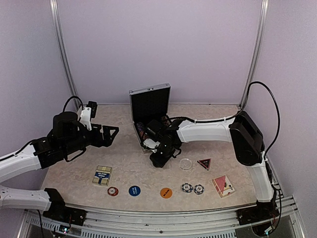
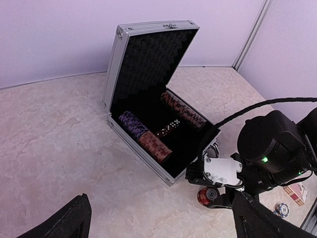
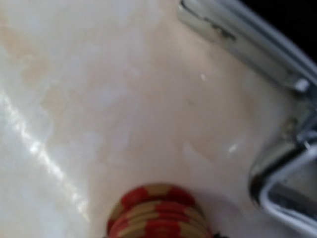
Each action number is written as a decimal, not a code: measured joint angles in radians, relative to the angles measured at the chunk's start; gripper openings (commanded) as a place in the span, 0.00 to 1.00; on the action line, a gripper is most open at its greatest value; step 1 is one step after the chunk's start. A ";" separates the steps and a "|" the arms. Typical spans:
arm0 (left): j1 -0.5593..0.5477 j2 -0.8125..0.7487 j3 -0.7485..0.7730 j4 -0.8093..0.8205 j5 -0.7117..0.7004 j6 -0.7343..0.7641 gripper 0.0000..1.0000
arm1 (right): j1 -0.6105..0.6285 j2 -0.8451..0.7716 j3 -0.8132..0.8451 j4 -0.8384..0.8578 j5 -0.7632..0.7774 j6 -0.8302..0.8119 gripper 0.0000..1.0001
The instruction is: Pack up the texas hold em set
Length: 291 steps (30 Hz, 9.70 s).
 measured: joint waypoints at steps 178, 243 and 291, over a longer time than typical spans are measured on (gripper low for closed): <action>-0.021 0.945 0.593 -0.098 0.181 0.803 0.00 | 0.021 -1.118 -0.948 0.461 0.208 0.111 1.00; -0.067 1.041 0.600 -0.005 -0.097 0.820 0.80 | 0.009 -1.117 -0.961 0.487 0.158 0.121 1.00; -0.087 1.146 0.767 -0.190 -0.268 0.898 0.99 | 0.008 -1.091 -0.946 0.519 0.103 0.136 1.00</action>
